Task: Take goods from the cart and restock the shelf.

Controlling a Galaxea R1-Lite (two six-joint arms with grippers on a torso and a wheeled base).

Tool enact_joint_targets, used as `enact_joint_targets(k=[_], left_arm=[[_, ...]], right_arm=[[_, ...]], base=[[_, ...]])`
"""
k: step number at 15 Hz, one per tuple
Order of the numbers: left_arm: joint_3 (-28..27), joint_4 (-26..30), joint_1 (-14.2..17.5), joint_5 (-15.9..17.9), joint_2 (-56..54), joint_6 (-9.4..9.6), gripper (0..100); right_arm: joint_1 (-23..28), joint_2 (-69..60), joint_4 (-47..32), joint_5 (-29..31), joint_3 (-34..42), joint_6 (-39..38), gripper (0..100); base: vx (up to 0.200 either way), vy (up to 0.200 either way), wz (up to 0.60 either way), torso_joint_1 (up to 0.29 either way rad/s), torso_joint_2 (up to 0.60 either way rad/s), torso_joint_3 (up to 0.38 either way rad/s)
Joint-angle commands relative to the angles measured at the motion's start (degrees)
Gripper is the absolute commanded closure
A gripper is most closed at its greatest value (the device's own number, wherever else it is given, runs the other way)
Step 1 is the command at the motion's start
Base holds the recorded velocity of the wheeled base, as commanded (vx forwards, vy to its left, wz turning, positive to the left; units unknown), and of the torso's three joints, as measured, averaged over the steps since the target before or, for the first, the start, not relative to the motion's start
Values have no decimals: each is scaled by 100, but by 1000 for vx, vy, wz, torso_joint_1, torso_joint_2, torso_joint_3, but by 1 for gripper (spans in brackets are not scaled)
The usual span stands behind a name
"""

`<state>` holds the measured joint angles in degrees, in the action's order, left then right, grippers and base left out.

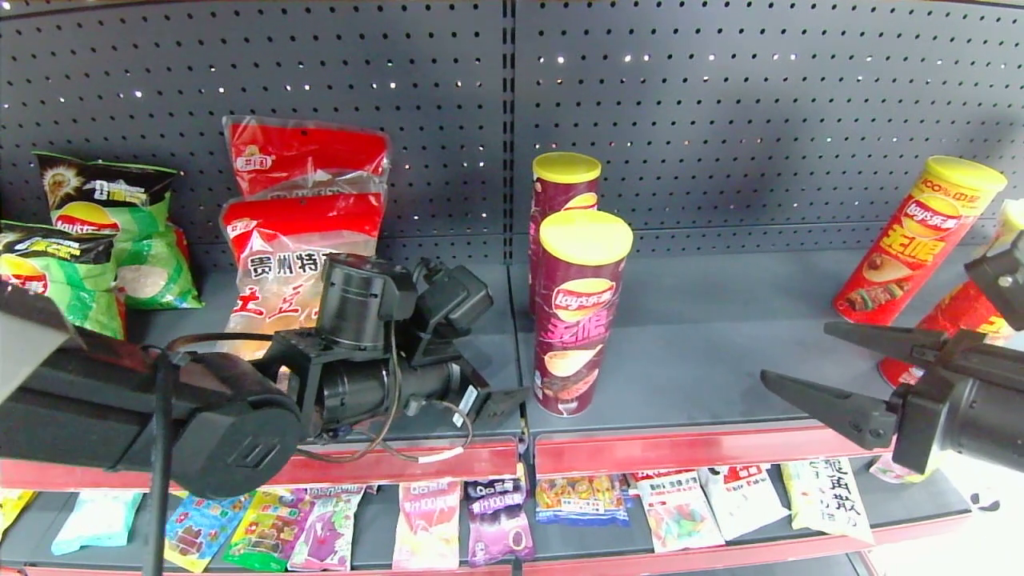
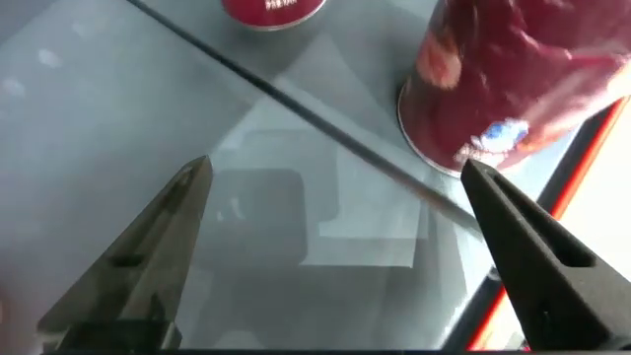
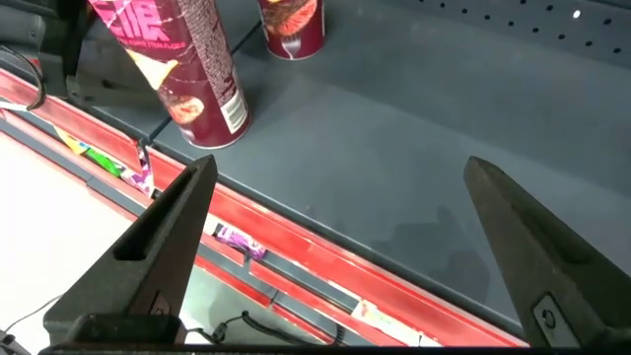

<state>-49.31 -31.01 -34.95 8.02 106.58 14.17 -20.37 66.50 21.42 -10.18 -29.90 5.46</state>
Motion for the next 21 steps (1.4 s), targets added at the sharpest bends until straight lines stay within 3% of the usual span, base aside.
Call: enact_joint_targets(k=[1, 4, 6, 8, 10, 11, 12, 15, 16, 18, 21], left_arm=[[361, 16, 67, -37, -542, -10, 0], [1345, 60, 366, -257, -1781, -125, 0], [2057, 60, 489, -407, -2564, -327, 0], [2927, 262, 516, -978, -3768, -696, 0], [3375, 1229, 524, -1576, -5147, -1267, 0], [3402, 1554, 551, -1716, -5464, -1390, 0], [3411, 2556, 806, -2164, -6272, -1619, 0], [3428, 3813, 1667, -2279, -7450, -2067, 0], [3419, 4666, 2080, -2270, -8215, -2093, 0], [3437, 5940, 2203, -2261, -9445, -2111, 0], [3384, 6072, 2317, -2261, -9542, -2594, 0]], right_arm=[[-2, -23, -6, -2, 81, 8, 0], [-20, -515, -15, 16, 503, 52, 0], [-11, -990, -50, 25, 837, 52, 0], [51, -2001, -103, 148, 1496, 52, 0], [350, -3240, -604, 473, 1918, 8, 0], [481, -3521, -903, 578, 1909, -10, 0], [938, -4356, -1940, 886, 1742, -98, 0], [1650, -5604, -3856, 1053, 1320, -115, 0], [2011, -6131, -4717, 1062, 1153, -115, 0], [2143, -6413, -5174, 1238, 1145, -124, 0], [2063, -6632, -5113, 1326, 1452, -124, 0]], base=[[0, 0, 0, 0, 0, 0], [0, 0, 0, 0, 0, 0], [0, 0, 0, 0, 0, 0], [0, 0, 0, 0, 0, 0], [0, 0, 0, 0, 0, 0], [0, 0, 0, 0, 0, 0], [0, 0, 0, 0, 0, 0], [0, 0, 0, 0, 0, 0], [0, 0, 0, 0, 0, 0], [0, 0, 0, 0, 0, 0], [0, 0, 0, 0, 0, 0]])
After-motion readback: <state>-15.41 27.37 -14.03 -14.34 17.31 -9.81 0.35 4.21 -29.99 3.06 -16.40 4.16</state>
